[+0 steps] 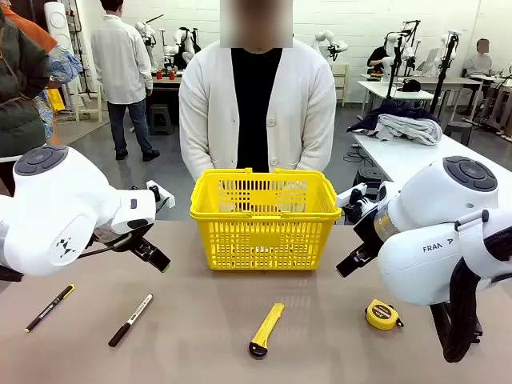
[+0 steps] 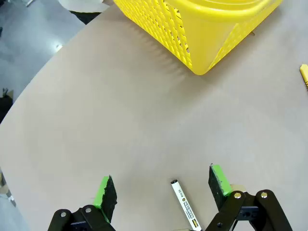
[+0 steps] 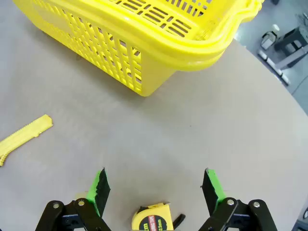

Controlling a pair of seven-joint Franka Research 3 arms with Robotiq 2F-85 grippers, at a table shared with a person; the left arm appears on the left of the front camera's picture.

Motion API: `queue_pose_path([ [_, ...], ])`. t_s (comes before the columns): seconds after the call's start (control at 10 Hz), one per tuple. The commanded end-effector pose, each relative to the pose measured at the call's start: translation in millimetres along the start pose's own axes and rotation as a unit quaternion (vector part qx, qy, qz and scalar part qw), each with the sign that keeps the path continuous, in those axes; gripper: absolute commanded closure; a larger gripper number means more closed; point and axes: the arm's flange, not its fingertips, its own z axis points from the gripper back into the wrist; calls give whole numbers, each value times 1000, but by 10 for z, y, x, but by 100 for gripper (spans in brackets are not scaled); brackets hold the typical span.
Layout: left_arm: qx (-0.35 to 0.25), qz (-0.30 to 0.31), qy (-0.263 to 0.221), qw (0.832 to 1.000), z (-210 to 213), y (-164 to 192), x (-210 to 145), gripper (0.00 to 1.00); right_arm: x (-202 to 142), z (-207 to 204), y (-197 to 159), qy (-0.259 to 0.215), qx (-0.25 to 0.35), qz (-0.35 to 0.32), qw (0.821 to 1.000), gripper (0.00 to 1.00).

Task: Place the items the person wants into the basket.
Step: Pick up the item the person points to and place it in the Market Basket.

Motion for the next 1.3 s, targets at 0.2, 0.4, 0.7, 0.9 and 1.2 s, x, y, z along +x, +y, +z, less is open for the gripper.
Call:
queue_pose_path([
  [0.2, 0, 0, 0, 1000, 0, 0, 0, 0, 0, 0, 0, 0, 0, 0, 1000, 0],
  [0.4, 0, 0, 0, 1000, 0, 0, 0, 0, 0, 0, 0, 0, 0, 0, 1000, 0],
  [0.7, 0, 0, 0, 1000, 0, 0, 0, 0, 0, 0, 0, 0, 0, 0, 1000, 0],
  [0.9, 0, 0, 0, 1000, 0, 0, 0, 0, 0, 0, 0, 0, 0, 0, 1000, 0],
  [1.2, 0, 0, 0, 1000, 0, 0, 0, 0, 0, 0, 0, 0, 0, 0, 1000, 0],
])
